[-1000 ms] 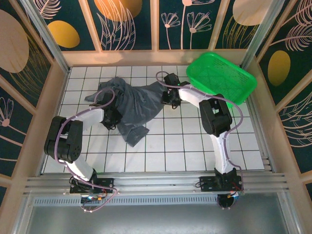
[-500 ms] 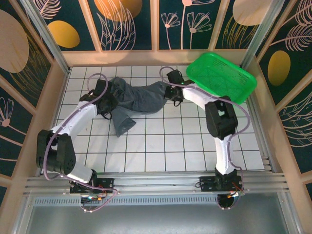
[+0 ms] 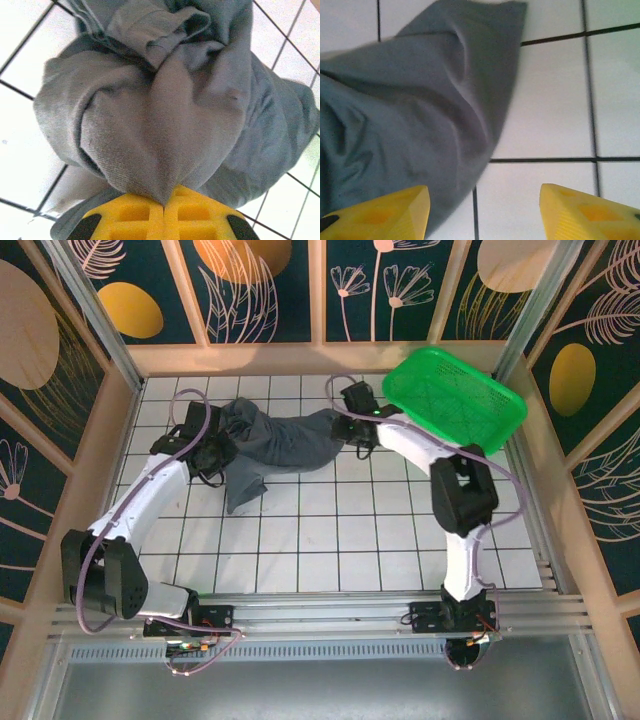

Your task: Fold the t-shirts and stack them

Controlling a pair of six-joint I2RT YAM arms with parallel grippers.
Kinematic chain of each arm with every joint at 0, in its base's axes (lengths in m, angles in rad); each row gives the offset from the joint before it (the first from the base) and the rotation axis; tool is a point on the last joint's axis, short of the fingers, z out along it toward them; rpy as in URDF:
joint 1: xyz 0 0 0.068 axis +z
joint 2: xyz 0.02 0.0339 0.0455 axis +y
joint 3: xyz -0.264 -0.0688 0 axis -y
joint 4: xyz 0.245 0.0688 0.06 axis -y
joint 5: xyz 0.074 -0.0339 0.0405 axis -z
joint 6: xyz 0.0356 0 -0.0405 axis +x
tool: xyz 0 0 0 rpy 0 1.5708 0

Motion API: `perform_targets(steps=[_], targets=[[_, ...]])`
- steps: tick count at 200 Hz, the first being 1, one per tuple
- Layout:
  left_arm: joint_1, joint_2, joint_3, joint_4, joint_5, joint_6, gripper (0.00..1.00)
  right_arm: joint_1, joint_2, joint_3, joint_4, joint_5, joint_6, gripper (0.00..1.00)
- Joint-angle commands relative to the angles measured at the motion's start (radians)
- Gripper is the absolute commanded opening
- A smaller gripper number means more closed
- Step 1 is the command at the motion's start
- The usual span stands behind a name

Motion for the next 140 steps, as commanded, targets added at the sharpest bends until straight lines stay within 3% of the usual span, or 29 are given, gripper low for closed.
perform_targets(steps=[1, 26, 40, 69, 85, 140], targets=[[0.004, -0.081, 0.024, -0.066, -0.103, -0.019, 0.00, 0.025, 0.087, 0.080, -0.042, 0.064, -0.030, 0.65], [0.003, -0.110, 0.016, -0.075, -0.110, -0.018, 0.00, 0.031, 0.222, 0.189, -0.065, 0.042, -0.040, 0.67], [0.003, -0.107, 0.014, -0.079, -0.101, -0.021, 0.00, 0.037, 0.294, 0.248, -0.082, 0.000, -0.023, 0.61], [0.005, -0.107, 0.025, -0.084, -0.108, -0.021, 0.00, 0.040, 0.351, 0.305, -0.102, -0.071, 0.047, 0.30], [0.009, -0.100, 0.046, -0.082, -0.113, -0.018, 0.00, 0.039, 0.308, 0.284, -0.085, -0.078, 0.069, 0.00], [0.035, -0.041, 0.237, -0.061, -0.117, 0.017, 0.00, -0.027, 0.005, 0.221, 0.013, -0.035, 0.094, 0.00]])
